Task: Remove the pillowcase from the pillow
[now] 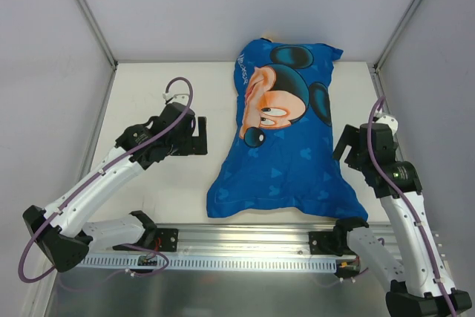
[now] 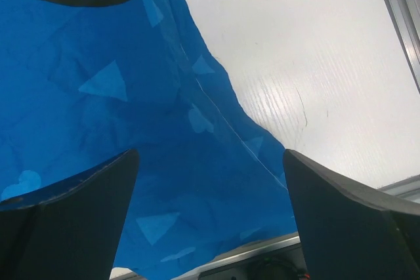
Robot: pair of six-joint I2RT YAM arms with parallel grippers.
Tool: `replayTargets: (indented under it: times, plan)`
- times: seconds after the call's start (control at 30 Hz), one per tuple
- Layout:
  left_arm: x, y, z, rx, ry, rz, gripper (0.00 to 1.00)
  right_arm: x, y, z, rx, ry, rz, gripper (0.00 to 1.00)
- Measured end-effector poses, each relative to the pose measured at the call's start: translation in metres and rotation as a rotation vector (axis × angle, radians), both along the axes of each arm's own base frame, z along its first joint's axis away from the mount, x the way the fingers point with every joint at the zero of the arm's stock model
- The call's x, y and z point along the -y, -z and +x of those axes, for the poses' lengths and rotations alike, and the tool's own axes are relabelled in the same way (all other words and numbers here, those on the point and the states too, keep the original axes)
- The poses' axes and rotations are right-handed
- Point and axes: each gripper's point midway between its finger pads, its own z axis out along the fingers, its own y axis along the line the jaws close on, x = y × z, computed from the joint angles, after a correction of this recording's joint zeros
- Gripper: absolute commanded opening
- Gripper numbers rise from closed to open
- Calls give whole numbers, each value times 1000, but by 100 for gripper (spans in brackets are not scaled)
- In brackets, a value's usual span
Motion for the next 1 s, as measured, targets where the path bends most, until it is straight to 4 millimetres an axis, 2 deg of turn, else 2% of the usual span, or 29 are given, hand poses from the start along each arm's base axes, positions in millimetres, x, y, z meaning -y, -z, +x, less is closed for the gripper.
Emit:
replayTargets:
  times: [0.23, 0.37, 0.53, 0.67, 0.73, 0.8, 0.93, 0.97, 1.0]
  plan:
    - [4, 0, 0, -4, 0, -22, 99, 0, 4, 0, -15, 3, -4, 96]
    - [15, 4, -2, -25, 37, -62, 99, 1, 6, -1, -20, -4, -9, 96]
    - [59, 20, -22, -121, 202, -91, 99, -2, 8, -4, -27, -50, -17, 96]
    - [108, 41, -56, -187, 388, -64, 99, -9, 5, -10, -2, -115, 0, 96]
    - [123, 52, -69, -220, 441, -49, 99, -16, 6, -15, 5, -155, 25, 96]
    - [132, 61, -74, -243, 454, -42, 99, -25, 10, -18, -1, -198, 57, 96]
    - [143, 73, -73, -258, 447, -66, 69, -50, 36, -25, -61, -291, 162, 96]
    - [145, 75, -72, -259, 446, -74, 48, -57, 46, -28, -86, -309, 191, 96]
    - [148, 77, -72, -260, 446, -81, 36, -63, 55, -31, -111, -321, 222, 97]
